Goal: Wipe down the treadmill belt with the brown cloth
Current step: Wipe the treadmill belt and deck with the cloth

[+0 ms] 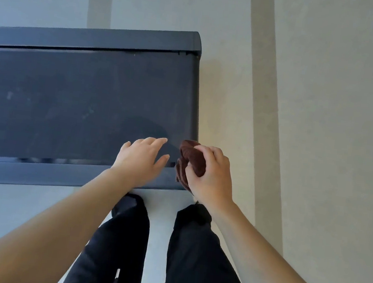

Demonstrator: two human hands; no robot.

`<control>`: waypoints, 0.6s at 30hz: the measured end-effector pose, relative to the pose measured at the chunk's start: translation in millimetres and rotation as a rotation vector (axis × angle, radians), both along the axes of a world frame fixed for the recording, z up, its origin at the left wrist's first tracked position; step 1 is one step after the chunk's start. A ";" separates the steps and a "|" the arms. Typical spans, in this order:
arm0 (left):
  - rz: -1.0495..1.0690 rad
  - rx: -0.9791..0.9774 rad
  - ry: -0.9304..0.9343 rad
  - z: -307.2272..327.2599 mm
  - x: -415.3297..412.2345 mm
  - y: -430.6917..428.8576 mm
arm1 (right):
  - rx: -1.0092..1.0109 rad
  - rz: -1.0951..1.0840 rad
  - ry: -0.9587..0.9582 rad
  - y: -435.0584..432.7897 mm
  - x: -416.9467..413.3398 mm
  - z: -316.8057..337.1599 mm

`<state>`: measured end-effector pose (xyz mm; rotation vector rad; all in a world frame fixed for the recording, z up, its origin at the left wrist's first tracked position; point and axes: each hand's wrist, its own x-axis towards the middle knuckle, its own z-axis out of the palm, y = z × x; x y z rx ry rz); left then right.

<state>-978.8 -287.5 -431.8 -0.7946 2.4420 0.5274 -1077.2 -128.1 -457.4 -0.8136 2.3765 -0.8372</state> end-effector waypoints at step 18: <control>-0.163 -0.112 0.260 -464.4 -28.1 -113.4 | 0.067 0.087 0.459 -116.0 -24.2 -445.6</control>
